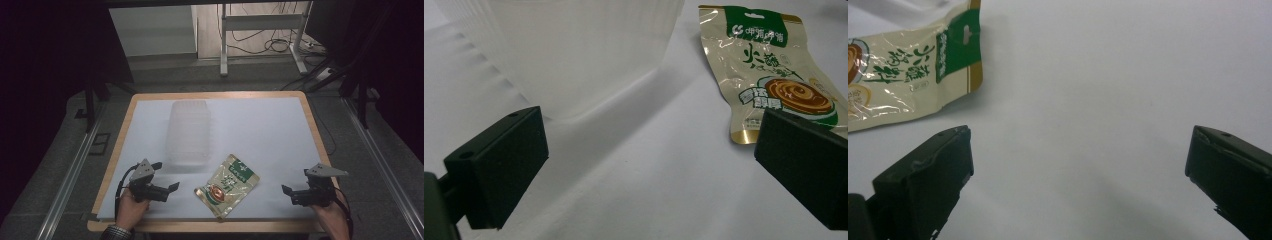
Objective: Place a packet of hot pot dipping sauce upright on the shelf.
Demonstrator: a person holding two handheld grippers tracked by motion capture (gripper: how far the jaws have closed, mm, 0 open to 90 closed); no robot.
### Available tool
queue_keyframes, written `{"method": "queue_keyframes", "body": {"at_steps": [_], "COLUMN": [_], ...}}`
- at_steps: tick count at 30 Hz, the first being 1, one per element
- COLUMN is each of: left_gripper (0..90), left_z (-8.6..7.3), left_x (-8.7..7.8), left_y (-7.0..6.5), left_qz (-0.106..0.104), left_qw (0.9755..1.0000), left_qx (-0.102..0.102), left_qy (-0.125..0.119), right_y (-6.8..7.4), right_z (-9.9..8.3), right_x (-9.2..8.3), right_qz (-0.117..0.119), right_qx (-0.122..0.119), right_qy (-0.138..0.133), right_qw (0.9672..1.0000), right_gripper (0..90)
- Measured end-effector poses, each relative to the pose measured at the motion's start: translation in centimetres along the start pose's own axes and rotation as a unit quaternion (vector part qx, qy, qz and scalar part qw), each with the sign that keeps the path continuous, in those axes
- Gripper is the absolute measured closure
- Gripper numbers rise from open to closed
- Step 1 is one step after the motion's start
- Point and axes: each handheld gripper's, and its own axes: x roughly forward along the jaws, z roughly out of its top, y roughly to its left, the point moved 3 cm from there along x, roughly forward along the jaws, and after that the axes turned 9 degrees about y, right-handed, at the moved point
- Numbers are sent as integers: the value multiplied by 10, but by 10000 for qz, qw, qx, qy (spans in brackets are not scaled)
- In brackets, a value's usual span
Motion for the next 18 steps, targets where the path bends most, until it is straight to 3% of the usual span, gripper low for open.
{"method": "queue_keyframes", "body": {"at_steps": [6, 13, 18], "left_gripper": [9, 9, 9], "left_z": [0, 0, 0], "left_x": [0, 0, 0], "left_y": [2, 2, 1], "left_qz": [0, -1, -15], "left_qw": [10000, 10000, 9999], "left_qx": [-94, -100, -102], "left_qy": [-8, -2, 12], "right_y": [-3, 1, 0], "right_z": [-2, -1, -2], "right_x": [1, 7, 8], "right_qz": [-29, -125, -122], "right_qx": [-21, -235, -218], "right_qy": [14, 185, 186], "right_qw": [10000, 9995, 9995], "right_gripper": [0, 0, 0]}}
